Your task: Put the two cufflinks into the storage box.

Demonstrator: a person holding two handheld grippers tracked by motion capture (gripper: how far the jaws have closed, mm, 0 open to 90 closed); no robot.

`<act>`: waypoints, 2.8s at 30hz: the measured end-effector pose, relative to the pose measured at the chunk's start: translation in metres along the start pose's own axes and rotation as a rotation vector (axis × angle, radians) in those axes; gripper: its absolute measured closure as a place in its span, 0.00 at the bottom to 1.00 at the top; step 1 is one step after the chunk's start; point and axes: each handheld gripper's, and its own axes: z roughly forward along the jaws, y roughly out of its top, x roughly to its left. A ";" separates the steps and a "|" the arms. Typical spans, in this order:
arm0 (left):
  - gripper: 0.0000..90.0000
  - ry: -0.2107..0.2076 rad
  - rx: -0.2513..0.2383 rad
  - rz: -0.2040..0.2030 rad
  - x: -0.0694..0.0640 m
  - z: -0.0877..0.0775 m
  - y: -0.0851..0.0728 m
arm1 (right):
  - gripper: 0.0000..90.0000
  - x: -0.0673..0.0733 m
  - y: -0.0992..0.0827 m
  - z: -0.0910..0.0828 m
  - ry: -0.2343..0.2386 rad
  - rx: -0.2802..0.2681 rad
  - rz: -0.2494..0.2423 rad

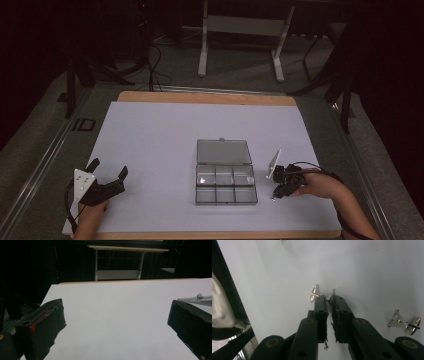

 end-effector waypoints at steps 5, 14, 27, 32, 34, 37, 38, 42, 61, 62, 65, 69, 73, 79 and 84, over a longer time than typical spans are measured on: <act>0.02 0.000 0.001 0.000 0.000 0.000 0.000 | 0.96 0.001 0.001 0.000 -0.001 0.017 -0.010; 0.02 0.001 0.002 -0.001 0.000 0.000 0.000 | 0.99 0.003 0.003 -0.002 -0.019 0.020 -0.058; 0.02 0.001 0.004 -0.003 0.000 0.000 0.000 | 0.99 0.009 0.010 -0.022 -0.038 0.005 -0.108; 0.02 0.000 0.004 -0.004 0.000 0.000 0.000 | 0.99 0.010 0.016 -0.031 -0.049 -0.005 -0.130; 0.02 0.000 0.004 -0.003 0.000 0.000 0.000 | 0.99 0.010 0.019 -0.035 -0.054 -0.014 -0.141; 0.02 -0.001 0.004 -0.004 0.001 0.000 0.000 | 0.99 0.011 0.024 -0.042 -0.063 -0.029 -0.157; 0.02 -0.001 0.004 -0.004 0.001 0.000 0.000 | 0.99 0.011 0.025 -0.044 -0.071 -0.034 -0.163; 0.02 -0.001 0.004 -0.004 0.001 0.000 0.000 | 0.99 0.010 0.032 -0.052 -0.081 -0.062 -0.171; 0.02 -0.004 0.003 -0.006 0.001 0.000 0.000 | 0.99 0.010 0.072 -0.055 -0.121 -0.224 -0.268; 0.02 -0.004 0.003 -0.007 0.001 0.000 0.000 | 0.99 0.010 0.073 -0.054 -0.127 -0.227 -0.280; 0.02 -0.004 0.003 -0.008 0.001 0.000 0.000 | 0.99 0.011 0.079 -0.051 -0.128 -0.240 -0.290; 0.02 -0.005 0.003 -0.007 0.001 0.000 0.000 | 0.99 0.012 0.090 -0.048 -0.121 -0.274 -0.307; 0.02 -0.005 0.003 -0.008 0.001 0.000 0.000 | 0.99 0.012 0.101 -0.043 -0.122 -0.294 -0.326; 0.02 -0.006 0.003 -0.008 0.001 0.000 0.000 | 0.99 0.011 0.118 -0.034 -0.120 -0.317 -0.351; 0.02 -0.008 0.002 -0.006 0.001 0.000 0.000 | 0.99 0.008 0.127 -0.023 -0.116 -0.305 -0.353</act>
